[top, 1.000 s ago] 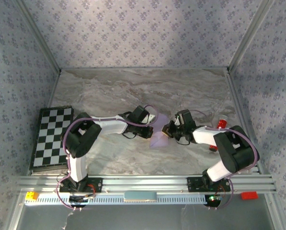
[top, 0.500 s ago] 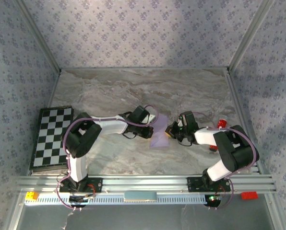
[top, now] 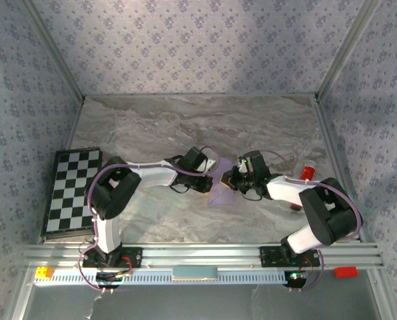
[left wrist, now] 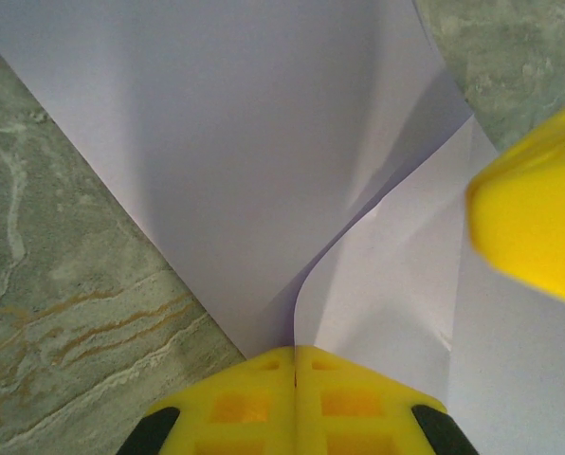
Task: Fold a paper plane with a square sheet of paper (pick it up from the middle)
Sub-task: Fold the triangle a second time at the center of the table.
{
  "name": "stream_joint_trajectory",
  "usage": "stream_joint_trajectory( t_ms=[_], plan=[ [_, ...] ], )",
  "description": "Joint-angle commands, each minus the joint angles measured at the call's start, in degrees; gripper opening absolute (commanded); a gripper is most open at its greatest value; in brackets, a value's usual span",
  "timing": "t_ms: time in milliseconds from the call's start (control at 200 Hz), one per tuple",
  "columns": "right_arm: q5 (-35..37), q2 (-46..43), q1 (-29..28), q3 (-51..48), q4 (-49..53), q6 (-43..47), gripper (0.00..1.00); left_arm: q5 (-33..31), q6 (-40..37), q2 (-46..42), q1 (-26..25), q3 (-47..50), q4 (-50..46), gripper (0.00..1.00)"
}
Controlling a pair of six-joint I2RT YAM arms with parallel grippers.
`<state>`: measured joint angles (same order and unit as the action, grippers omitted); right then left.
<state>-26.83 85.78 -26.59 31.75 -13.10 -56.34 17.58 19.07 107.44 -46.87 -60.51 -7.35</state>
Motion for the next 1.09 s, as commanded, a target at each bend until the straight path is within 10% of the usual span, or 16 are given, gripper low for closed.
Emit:
stream_joint_trajectory(
  t_ms=[0, 420, 800, 1089],
  plan=[
    [-0.09, 1.82, -0.91, -0.44, -0.54, -0.70, 0.01, 0.43, -1.05, 1.63, 0.20, -0.82, -2.91, 0.00],
    [3.69, 5.71, -0.42, -5.90, -1.21, -1.04, 0.00, 0.13, -0.40, 0.84, 0.16, -1.30, -2.84, 0.00],
    [4.37, 4.88, -0.09, -6.35, -1.44, -1.47, 0.00, -4.37, 7.78, -8.47, 0.24, -2.66, -6.33, 0.35],
    [4.33, 4.77, -0.02, -6.27, -1.49, -1.69, 0.00, 11.92, 14.48, -12.25, -0.29, -1.41, -2.52, 0.09]
  ],
)
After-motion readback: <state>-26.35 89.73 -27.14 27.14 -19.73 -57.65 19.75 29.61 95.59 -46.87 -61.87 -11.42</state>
